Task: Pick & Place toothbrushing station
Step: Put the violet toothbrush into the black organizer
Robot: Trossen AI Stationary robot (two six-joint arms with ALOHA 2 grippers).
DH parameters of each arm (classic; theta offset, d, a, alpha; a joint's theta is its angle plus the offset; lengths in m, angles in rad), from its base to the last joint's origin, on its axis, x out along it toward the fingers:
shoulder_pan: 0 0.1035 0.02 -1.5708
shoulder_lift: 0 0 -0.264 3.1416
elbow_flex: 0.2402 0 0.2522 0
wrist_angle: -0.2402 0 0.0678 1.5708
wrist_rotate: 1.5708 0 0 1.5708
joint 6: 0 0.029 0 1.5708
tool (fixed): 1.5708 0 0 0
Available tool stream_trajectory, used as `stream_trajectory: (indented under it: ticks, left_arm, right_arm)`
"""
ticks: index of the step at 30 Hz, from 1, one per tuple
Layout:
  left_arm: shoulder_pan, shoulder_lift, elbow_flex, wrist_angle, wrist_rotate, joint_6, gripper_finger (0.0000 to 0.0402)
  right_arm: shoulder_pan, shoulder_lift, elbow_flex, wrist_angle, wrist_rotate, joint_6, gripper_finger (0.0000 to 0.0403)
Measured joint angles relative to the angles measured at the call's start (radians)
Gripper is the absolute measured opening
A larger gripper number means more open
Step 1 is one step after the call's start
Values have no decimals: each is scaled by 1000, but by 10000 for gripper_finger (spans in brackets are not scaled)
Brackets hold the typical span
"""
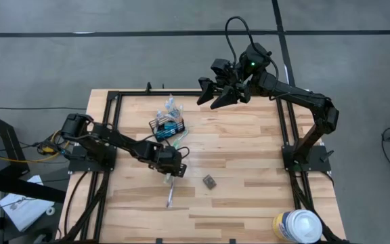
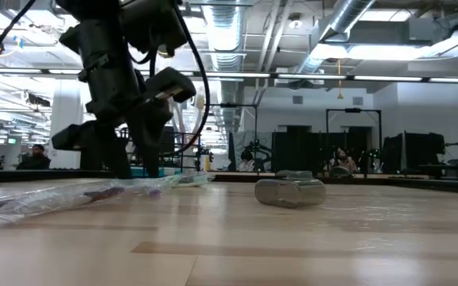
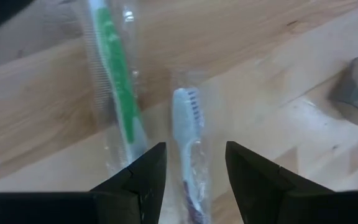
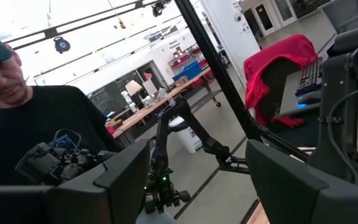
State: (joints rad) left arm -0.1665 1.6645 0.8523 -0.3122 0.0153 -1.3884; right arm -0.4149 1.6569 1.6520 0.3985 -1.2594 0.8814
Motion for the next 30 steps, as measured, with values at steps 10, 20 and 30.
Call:
stream_trajectory:
  ticks: [10, 20, 30]
  left_arm:
    - [8, 20, -15, 9, 0, -4, 152]
    - [41, 22, -17, 16, 21, 75, 17]
    - [48, 9, -17, 260, -6, 173, 5]
  right_arm:
    - [0, 0, 0, 0, 2, 0, 256]
    - [0, 0, 0, 0, 3, 0, 256]
    - [0, 0, 0, 0, 3, 0, 256]
